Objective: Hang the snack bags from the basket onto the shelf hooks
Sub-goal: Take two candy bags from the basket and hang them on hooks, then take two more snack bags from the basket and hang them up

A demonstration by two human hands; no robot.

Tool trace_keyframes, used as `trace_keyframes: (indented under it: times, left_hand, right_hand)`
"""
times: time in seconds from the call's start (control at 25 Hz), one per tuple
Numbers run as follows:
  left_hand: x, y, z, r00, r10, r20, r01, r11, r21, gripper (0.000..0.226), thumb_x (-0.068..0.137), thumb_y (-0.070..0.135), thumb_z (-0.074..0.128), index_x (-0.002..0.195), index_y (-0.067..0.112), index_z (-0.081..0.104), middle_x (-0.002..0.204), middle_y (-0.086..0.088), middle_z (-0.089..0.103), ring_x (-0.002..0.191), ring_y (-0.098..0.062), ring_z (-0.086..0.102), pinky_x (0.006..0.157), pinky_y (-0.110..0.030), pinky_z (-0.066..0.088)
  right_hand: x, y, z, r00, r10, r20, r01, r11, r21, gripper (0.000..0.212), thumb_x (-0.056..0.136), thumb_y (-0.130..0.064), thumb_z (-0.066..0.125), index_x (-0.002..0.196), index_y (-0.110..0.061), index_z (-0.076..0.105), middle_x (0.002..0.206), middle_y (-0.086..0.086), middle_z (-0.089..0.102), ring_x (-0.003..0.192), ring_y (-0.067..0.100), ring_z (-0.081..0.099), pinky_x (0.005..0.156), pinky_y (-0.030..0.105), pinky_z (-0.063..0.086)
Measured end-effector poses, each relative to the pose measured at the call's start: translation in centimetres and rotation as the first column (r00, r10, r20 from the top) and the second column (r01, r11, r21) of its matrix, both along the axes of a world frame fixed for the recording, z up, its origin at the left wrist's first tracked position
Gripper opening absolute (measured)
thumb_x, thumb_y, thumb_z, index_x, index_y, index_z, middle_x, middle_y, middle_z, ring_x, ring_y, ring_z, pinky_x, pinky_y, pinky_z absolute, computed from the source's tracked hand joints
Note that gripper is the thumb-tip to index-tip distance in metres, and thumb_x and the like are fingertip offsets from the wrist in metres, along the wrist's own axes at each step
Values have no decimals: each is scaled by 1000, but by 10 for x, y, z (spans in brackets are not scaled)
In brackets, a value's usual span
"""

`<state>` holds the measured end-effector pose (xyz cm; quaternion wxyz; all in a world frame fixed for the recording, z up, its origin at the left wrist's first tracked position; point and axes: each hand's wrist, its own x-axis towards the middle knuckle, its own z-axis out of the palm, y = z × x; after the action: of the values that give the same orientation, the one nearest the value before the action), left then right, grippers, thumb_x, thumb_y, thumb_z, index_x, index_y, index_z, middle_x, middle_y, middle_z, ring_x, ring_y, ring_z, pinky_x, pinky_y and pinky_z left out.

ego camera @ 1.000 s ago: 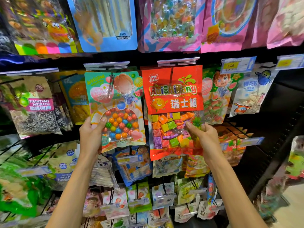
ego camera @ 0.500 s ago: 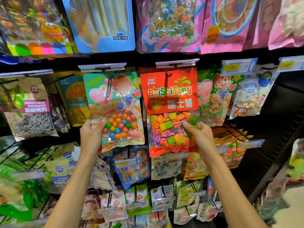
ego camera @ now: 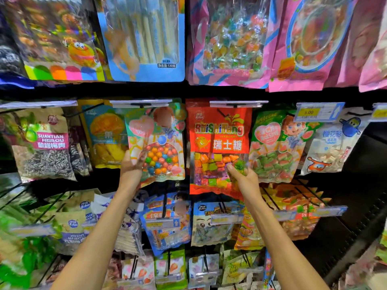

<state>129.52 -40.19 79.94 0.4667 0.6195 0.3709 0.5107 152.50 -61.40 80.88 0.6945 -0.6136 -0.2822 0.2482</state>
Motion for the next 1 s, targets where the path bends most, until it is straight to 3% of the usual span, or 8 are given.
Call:
trace_keyframes:
  times: [0.08,0.12,0.32,0.48,0.56,0.64,0.84,1.0]
  left_hand:
    - [-2,5,-4,999,-9,-45,10,999,31,66,85,66,56,137,27,47,135,8,55,122,-20,56,99,-44,49]
    - [-1,4,-4,999,-2,-48,4,999,35,59,88,61,56,135,25,48,132,11,54,121,-19,56,97,-39,48]
    - [-5,1,1,992,-19,-128,29,996,82,47,96,48,54,133,20,50,126,5,59,111,-15,57,87,-31,46]
    - [-17,6,5,953,23,-303,18,991,131,34,95,51,53,116,24,54,102,5,65,92,-20,61,73,-34,49]
    - [-27,7,2,874,96,-475,14,975,223,18,95,40,52,97,22,50,83,-1,62,80,-30,61,61,-35,44]
    - [-42,5,0,747,193,-636,34,945,326,14,95,33,52,96,19,47,86,-3,61,81,-35,59,60,-35,44]
    - [-76,2,4,343,315,-885,255,875,411,43,95,44,52,129,17,52,132,-8,54,123,-33,48,93,-47,47]
    - [-113,-23,16,290,352,-890,294,852,433,50,96,46,48,138,20,43,139,-6,48,129,-30,43,97,-47,42]
  right_hand:
    - [0,2,-5,999,25,46,-24,1000,-18,18,88,-39,69,99,-25,67,93,-12,71,93,7,66,80,22,48]
    - [-1,3,-6,998,30,57,-29,999,-22,17,91,-36,66,103,-24,69,98,-7,74,95,11,70,76,20,51]
    - [-7,3,-3,992,43,116,-25,988,-155,25,96,-38,58,112,-22,66,110,-11,70,111,16,64,78,17,51]
    - [-13,-1,-4,941,56,333,68,935,-348,55,96,-44,56,138,-11,49,136,-3,53,128,21,50,100,36,44]
    - [-20,-7,0,880,90,466,158,871,-465,42,95,-44,58,123,-13,54,114,3,61,102,22,59,81,36,50]
    - [-23,-14,1,780,186,597,272,759,-591,46,91,-55,58,115,-16,51,103,5,62,89,23,61,69,37,54]
    - [-51,-40,22,519,458,722,568,447,-691,70,95,-54,51,145,-8,32,140,15,43,127,37,45,96,48,46]
    - [-93,-49,44,454,553,699,582,410,-702,57,97,-47,53,139,-13,36,146,14,36,133,37,38,102,48,42]
